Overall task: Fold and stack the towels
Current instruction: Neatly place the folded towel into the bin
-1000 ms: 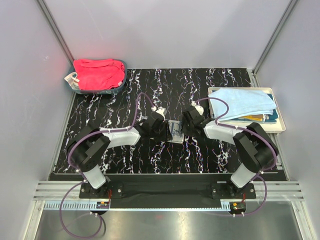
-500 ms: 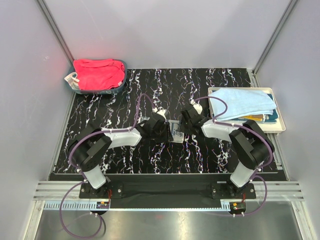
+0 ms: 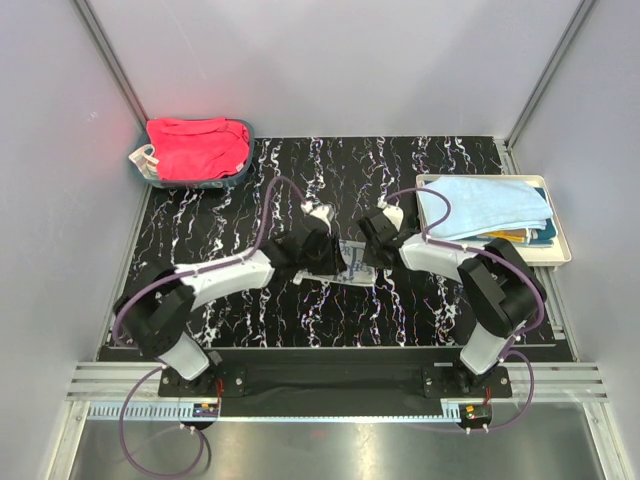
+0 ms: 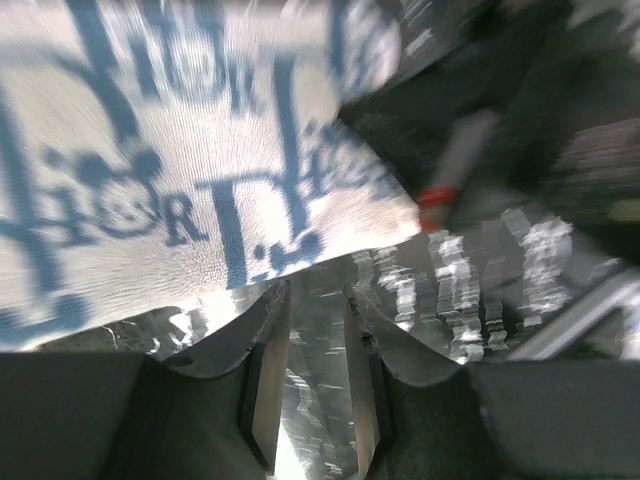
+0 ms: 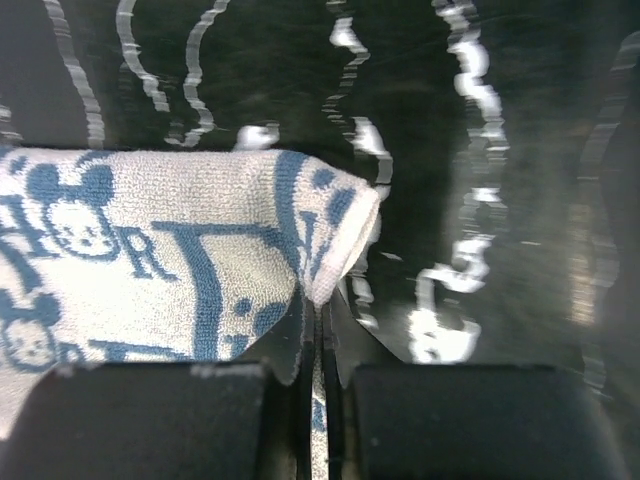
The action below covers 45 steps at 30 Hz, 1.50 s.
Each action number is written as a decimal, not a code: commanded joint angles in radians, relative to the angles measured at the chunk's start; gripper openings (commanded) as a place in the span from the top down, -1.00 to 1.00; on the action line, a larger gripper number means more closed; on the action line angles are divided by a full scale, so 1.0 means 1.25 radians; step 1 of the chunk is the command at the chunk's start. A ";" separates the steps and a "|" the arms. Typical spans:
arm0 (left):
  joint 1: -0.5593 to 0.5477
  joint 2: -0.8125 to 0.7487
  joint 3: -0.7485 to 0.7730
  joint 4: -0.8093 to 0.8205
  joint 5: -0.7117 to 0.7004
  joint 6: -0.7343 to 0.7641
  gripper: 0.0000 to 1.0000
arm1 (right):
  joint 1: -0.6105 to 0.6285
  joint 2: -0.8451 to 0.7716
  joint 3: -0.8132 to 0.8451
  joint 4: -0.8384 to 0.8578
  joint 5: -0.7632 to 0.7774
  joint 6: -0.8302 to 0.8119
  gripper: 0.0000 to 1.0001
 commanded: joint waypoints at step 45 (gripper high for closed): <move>0.057 -0.398 0.060 -0.407 -0.037 0.319 0.21 | -0.276 -0.115 0.672 -0.456 0.161 -0.661 1.00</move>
